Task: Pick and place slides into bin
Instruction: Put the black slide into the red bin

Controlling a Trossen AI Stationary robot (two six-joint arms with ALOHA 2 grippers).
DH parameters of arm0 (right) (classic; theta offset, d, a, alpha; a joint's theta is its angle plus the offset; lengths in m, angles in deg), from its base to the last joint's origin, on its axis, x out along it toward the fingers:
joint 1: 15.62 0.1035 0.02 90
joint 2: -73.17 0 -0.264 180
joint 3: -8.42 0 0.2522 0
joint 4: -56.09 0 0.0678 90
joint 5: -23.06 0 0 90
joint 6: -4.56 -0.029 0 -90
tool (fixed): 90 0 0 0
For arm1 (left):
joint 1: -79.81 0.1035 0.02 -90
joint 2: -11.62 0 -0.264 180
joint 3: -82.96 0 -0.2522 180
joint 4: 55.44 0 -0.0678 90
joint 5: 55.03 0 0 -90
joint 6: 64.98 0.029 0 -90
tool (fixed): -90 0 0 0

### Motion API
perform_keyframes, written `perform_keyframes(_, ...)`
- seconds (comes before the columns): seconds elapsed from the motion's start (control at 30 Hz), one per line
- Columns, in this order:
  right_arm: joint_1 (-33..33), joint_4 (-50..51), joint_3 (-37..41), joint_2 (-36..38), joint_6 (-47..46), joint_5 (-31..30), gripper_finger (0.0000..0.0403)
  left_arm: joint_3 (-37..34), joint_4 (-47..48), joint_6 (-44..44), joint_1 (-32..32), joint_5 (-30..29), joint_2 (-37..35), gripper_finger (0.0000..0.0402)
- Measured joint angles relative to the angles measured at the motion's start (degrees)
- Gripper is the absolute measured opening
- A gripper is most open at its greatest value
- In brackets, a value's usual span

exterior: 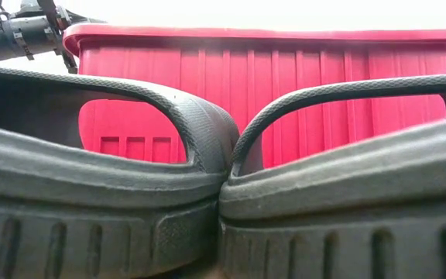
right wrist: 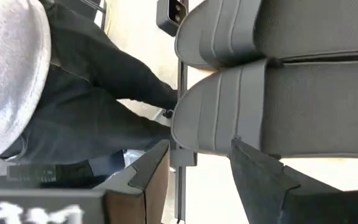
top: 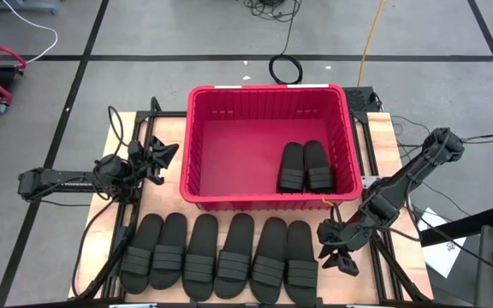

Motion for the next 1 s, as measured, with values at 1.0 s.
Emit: perform_keyframes(1.0, -0.9, 6.7, 0.0, 0.2, 11.5, 0.4, 0.0160, 0.0, 0.0, 2.7, 0.0, -0.3, 0.0, 0.0021)
